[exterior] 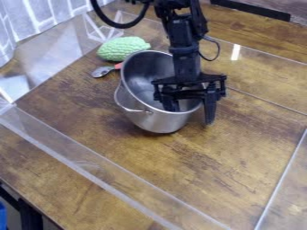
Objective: Move the pink spoon to the left side of the table
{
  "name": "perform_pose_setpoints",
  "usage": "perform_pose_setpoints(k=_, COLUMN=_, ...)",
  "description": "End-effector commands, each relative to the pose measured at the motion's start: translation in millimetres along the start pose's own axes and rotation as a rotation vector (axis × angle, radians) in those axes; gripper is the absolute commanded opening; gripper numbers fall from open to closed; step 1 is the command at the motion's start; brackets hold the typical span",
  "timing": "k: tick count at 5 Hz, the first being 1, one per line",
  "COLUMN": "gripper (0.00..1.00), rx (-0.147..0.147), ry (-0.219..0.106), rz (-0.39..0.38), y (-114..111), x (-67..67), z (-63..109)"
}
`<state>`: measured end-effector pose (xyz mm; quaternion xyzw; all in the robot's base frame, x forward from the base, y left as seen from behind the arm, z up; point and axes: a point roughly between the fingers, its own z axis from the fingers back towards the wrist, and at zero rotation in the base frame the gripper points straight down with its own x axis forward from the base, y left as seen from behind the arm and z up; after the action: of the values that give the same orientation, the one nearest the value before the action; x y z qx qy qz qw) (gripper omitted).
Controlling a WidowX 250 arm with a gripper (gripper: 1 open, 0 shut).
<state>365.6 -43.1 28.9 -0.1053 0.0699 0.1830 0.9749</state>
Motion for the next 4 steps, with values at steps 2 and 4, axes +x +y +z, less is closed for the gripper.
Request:
perform_pose_setpoints(k=2, gripper=0.0, rx=-0.019, ry=-0.063, rz=-0.097, y=-5, x=-6.0, z=49.9)
perform_pose_setpoints(k=4, gripper=0.0, rx=-0.03, ry=-0.078, rz=-0.031, y=-4, x=-9.8, z=43.0)
